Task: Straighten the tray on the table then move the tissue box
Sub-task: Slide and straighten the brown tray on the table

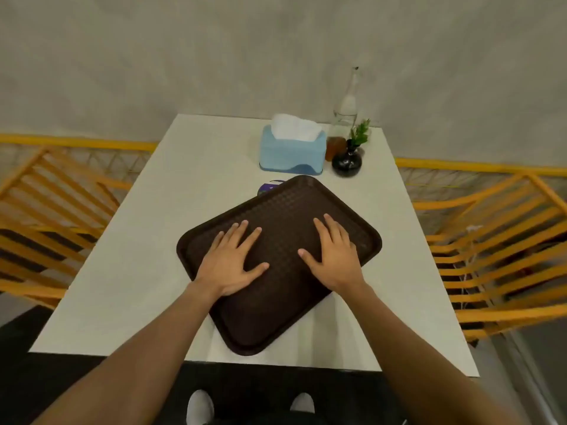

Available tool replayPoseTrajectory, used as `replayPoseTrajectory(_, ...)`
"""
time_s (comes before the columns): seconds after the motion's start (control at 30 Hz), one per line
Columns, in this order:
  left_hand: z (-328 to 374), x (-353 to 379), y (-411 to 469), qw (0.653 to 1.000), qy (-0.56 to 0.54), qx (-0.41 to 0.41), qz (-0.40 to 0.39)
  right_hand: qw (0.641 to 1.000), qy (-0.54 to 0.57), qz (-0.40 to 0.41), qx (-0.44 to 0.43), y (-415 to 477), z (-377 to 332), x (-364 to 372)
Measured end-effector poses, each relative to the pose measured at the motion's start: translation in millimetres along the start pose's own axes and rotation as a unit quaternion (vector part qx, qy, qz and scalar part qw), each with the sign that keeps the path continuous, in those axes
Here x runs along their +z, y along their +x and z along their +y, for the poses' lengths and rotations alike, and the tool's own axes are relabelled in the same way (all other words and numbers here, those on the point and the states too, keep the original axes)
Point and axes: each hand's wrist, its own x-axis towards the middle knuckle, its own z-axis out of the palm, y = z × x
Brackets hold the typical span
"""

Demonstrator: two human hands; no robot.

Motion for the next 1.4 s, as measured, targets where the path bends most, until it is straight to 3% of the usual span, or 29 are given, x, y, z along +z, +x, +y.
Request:
replayPoseTrajectory(0.17, 6.3, 20.9, -9.1, 0.999, 0.013, -0.03, -0.016, 0.997, -0.047, -0.05, 0.044, -10.2, 8.7, 14.6)
replayPoseTrajectory(0.43, 7.3, 30.8, -26.7, 0.997, -0.003, -0.072, -0.008, 0.994, -0.093, -0.065, -0.001, -10.6, 10.7, 21.0)
replayPoseTrajectory(0.83, 4.0, 32.1, -78.3, 0.982, -0.016, -0.188, 0.016, 0.984, -0.104, -0.087, -0.112, 6.4, -14.4, 32.5)
replayPoseTrajectory(1.0, -5.3, 23.9, -97.5, 0.973, -0.002, -0.23, 0.021, 0.966, -0.122, -0.143, -0.179, 35.0, -35.6, 38.2)
replayPoseTrajectory(1.2, -39.7, 3.1, -116.7, 0.974, 0.045, -0.221, -0.012, 0.937, -0.149, -0.225, -0.222, 71.6, -76.8, 43.0)
replayPoseTrajectory(1.3, -51.2, -8.0, -118.0, 0.973, 0.043, -0.223, -0.03, 0.948, -0.146, -0.198, -0.203, 70.9, -101.0, 42.4)
replayPoseTrajectory(1.4, -65.3, -21.9, -114.6, 0.98, 0.016, -0.195, -0.031, 0.987, -0.001, -0.09, -0.133, 46.4, -117.2, 39.4)
